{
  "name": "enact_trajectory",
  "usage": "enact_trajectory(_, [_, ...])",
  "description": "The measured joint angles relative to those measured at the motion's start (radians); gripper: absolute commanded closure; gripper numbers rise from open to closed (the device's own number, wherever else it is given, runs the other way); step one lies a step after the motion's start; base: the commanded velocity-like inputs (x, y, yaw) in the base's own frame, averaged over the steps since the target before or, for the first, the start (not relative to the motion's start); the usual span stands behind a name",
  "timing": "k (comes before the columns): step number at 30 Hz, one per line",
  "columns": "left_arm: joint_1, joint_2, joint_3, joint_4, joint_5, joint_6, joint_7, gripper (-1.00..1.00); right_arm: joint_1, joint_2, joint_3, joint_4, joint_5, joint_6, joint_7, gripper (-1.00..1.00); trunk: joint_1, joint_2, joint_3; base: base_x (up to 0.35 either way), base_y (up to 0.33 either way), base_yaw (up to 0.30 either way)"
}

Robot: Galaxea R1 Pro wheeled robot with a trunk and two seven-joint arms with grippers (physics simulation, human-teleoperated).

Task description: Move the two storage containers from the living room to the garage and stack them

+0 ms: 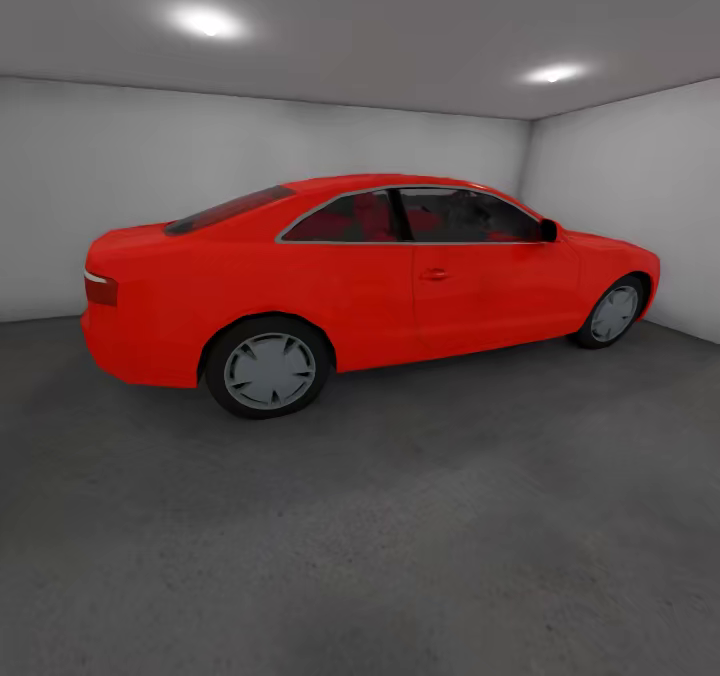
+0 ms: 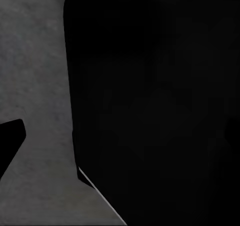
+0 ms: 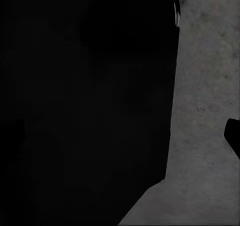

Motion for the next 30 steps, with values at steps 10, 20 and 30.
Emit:
enact_trajectory(10, [-0.002,-0.024,0.034,-0.031,0.027,-0.024,-0.011,-1.0,-0.006,-0.018,0.005,-0.004,0.003,-0.029,0.001,-1.0,0.0,0.0,0.0,0.0,0.0,0.0])
enact_trajectory(20, [-0.002,-0.024,0.045,-0.071,0.078,-0.032,-0.011,-1.0,-0.006,-0.017,0.004,-0.002,-0.002,-0.032,0.001,-1.0,0.0,0.0,0.0,0.0,0.0,-0.003])
enact_trajectory(30, [-0.001,-0.016,0.038,-0.077,0.12,-0.033,-0.01,-1.0,-0.006,-0.015,0.001,-0.002,-0.006,-0.038,-0.001,-1.0,0.0,0.0,0.0,0.0,0.0,-0.227])
